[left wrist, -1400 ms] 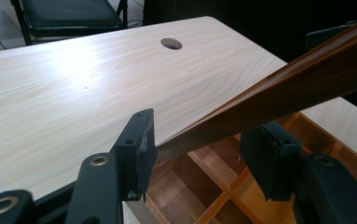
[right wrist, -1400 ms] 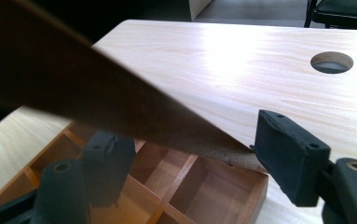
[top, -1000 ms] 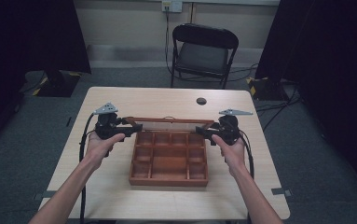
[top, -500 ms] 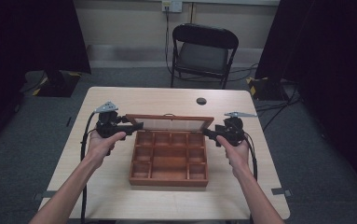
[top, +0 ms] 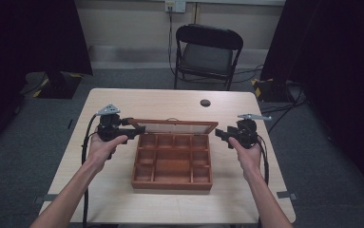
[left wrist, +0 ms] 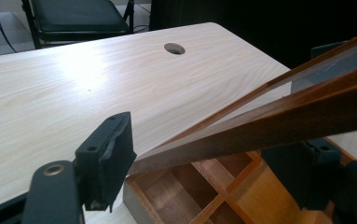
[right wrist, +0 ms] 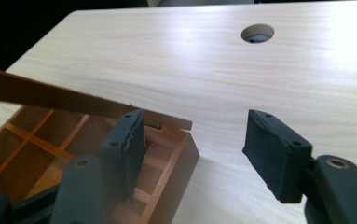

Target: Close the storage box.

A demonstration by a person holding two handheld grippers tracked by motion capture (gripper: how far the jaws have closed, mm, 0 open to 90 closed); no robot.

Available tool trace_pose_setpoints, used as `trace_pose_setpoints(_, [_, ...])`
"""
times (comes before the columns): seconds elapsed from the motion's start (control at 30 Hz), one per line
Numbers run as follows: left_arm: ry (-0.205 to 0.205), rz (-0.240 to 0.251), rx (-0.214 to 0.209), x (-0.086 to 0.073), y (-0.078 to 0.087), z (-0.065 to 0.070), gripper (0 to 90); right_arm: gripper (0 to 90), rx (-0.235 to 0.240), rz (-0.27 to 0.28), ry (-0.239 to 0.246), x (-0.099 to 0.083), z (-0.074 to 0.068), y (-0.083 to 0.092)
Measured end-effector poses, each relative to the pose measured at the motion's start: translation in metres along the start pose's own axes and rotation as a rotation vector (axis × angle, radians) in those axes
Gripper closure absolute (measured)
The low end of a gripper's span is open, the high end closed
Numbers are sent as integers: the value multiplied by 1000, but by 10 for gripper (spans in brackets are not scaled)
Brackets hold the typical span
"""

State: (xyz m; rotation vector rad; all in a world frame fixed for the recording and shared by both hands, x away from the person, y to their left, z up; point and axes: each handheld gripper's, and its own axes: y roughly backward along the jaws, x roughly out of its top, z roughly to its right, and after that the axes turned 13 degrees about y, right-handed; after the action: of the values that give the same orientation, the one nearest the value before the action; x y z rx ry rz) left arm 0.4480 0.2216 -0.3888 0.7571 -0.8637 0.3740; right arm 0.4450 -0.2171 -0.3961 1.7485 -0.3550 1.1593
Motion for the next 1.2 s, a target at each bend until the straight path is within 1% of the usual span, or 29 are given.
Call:
trace_pose_setpoints(0.07, [1, 4, 1, 0, 0, 1, 244, 377, 4, 6, 1, 1, 0, 1])
trace_pose_setpoints(0.1, [-13, 1, 3, 0, 1, 2, 241, 377, 23, 15, -4, 3, 0, 3])
trace_pose_setpoints(0.17, [-16, 7, 12, -1, 2, 5, 216, 357, 42, 5, -3, 8, -1, 5])
trace_pose_setpoints(0.23, [-33, 4, 27, -2, 4, 7, 199, 360, 58, 1, 3, 17, -2, 9])
trace_pose_setpoints(0.27, [-28, 6, 25, -3, 4, 8, 196, 363, 61, 14, 10, 21, -3, 12])
trace_pose_setpoints(0.3, [-34, -1, 28, -3, 5, 8, 189, 380, 61, 26, 15, 24, -5, 15])
trace_pose_setpoints(0.33, [-40, -4, 28, -4, 5, 8, 181, 381, 61, 34, 21, 27, -6, 18])
trace_pose_setpoints(0.4, [-37, -3, 21, -5, 5, 8, 171, 374, 60, 44, 29, 30, -8, 21])
trace_pose_setpoints(0.43, [-50, -22, 18, -6, 6, 9, 169, 389, 90, 72, 26, 33, -9, 25])
trace_pose_setpoints(0.47, [-59, -38, 12, -7, 7, 10, 167, 389, 107, 82, 24, 34, -10, 27])
trace_pose_setpoints(0.5, [-75, -53, 7, -9, 7, 10, 166, 389, 125, 80, 28, 36, -13, 28])
trace_pose_setpoints(0.53, [-75, -53, 7, -9, 7, 10, 165, 391, 134, 74, 25, 37, -15, 28])
trace_pose_setpoints(0.57, [-99, -72, 8, -12, 8, 11, 160, 396, 144, 81, 35, 39, -17, 28])
trace_pose_setpoints(0.63, [-97, -75, 8, -14, 8, 12, 161, 397, 163, 86, 46, 44, -23, 29])
trace_pose_setpoints(0.67, [-97, -75, 8, -14, 8, 12, 161, 397, 163, 86, 46, 44, -23, 29])
trace_pose_setpoints(0.7, [-86, -66, 4, -16, 8, 12, 162, 411, 180, 96, 62, 49, -30, 29])
trace_pose_setpoints(0.73, [-79, -65, -2, -18, 8, 13, 162, 418, 198, 102, 70, 51, -33, 29])
trace_pose_setpoints(0.77, [-82, -67, -1, -18, 8, 12, 161, 426, 218, 101, 77, 55, -38, 30])
trace_pose_setpoints(0.8, [-85, -66, 0, -19, 8, 12, 161, 439, 228, 102, 85, 57, -41, 30])
trace_pose_setpoints(0.83, [-82, -61, -1, -19, 8, 13, 162, 446, 245, 105, 98, 59, -46, 31])
trace_pose_setpoints(0.9, [-83, -61, -2, -21, 8, 13, 164, 445, 277, 106, 115, 64, -55, 32])
trace_pose_setpoints(0.97, [-82, -64, -8, -22, 9, 12, 170, 439, 300, 89, 131, 67, -65, 31])
trace_pose_setpoints(1.13, [-79, -55, -11, -24, 9, 13, 164, 456, 361, 73, 182, 72, -86, 28])
trace_pose_setpoints(1.17, [-74, -55, -12, -25, 9, 14, 164, 464, 380, 66, 186, 73, -91, 27])
trace_pose_setpoints(1.2, [-74, -55, -12, -25, 9, 14, 163, 468, 417, 63, 177, 74, -94, 25])
